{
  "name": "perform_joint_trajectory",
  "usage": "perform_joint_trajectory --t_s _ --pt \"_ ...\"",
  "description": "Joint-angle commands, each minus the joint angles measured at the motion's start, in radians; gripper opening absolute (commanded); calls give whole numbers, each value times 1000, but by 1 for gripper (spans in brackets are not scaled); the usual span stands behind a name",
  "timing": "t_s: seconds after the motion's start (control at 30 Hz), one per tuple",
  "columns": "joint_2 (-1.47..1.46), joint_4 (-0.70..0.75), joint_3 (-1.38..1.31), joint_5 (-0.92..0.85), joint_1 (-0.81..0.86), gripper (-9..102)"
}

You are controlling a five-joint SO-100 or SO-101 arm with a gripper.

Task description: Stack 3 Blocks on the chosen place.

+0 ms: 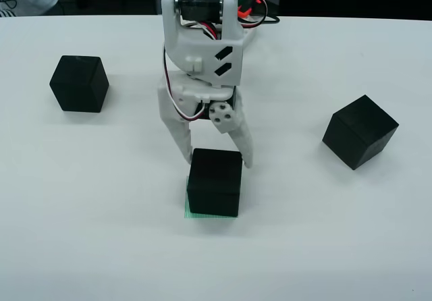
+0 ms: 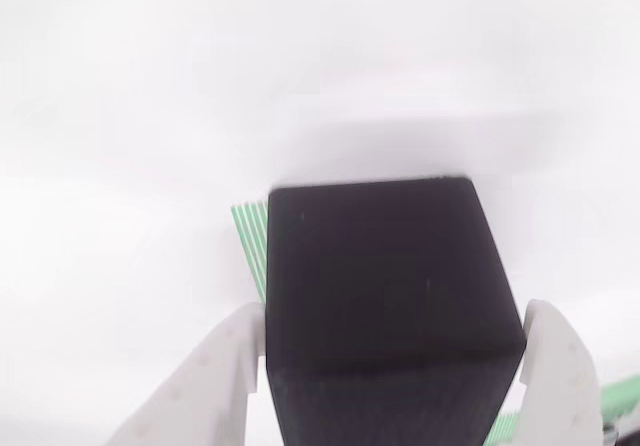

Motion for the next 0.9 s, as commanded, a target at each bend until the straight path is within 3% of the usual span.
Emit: perform_joint_trajectory --t_s 0.0,0.47,0.87 --pt "17 17 -18 6 18 31" --pt "98 155 -72 0 18 35" --pt "348 287 -40 8 -54 35"
